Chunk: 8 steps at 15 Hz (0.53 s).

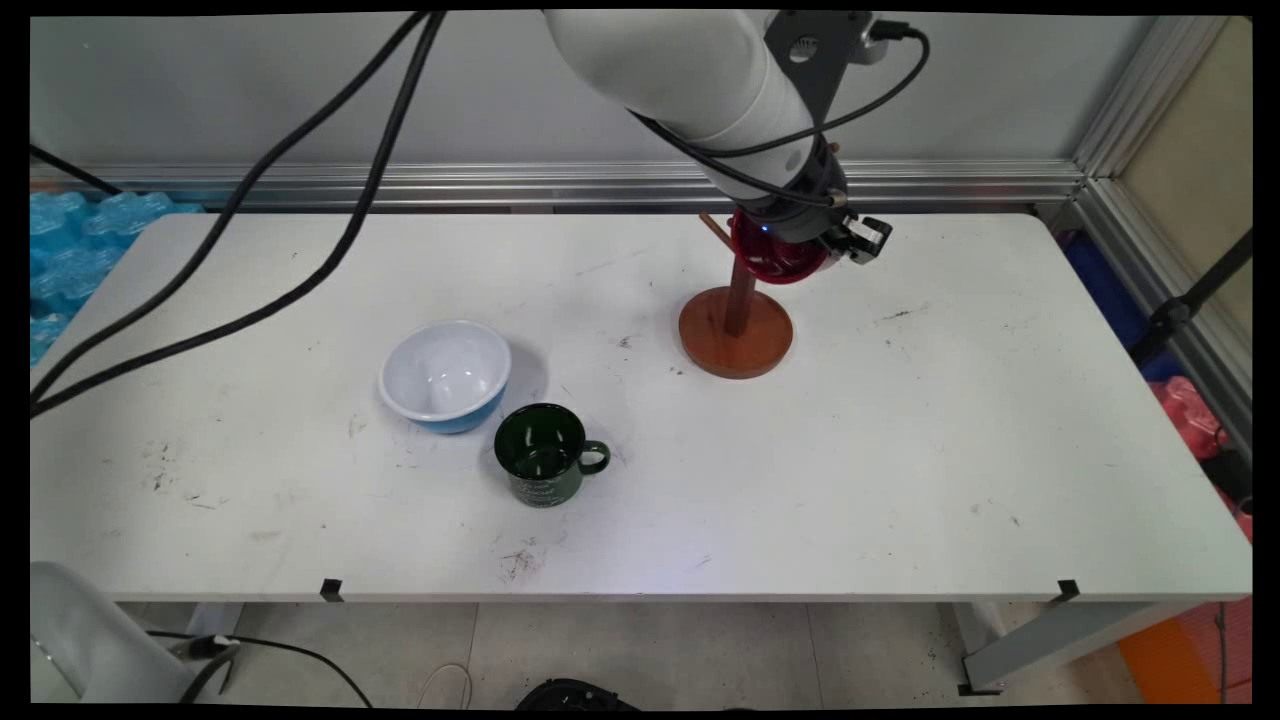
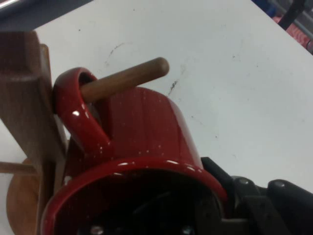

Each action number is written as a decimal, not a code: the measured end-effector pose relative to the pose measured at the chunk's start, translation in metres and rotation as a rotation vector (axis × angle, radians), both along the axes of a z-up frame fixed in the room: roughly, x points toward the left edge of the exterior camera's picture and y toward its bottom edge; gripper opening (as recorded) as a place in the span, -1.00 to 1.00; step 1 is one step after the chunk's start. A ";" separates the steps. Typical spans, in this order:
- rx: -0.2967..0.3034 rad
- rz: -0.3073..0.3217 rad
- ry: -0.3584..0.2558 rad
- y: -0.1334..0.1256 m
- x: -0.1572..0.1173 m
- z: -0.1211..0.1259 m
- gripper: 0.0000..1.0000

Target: Place the picked object on the table

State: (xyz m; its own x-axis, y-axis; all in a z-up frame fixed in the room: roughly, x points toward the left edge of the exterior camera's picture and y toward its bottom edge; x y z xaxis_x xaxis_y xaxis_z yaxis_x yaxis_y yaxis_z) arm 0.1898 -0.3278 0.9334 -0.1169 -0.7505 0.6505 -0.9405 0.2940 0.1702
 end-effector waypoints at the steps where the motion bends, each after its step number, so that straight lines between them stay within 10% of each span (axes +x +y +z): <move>1: -0.002 -0.001 0.001 0.000 0.001 0.001 -1.00; 8: -0.036 -0.031 0.030 0.008 0.006 0.027 -1.00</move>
State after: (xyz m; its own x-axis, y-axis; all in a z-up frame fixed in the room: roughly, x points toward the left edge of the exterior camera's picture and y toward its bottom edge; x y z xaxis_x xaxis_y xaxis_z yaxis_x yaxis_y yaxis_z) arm 0.1953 -0.3200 0.9601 -0.1201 -0.7231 0.6802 -0.9254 0.3297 0.1870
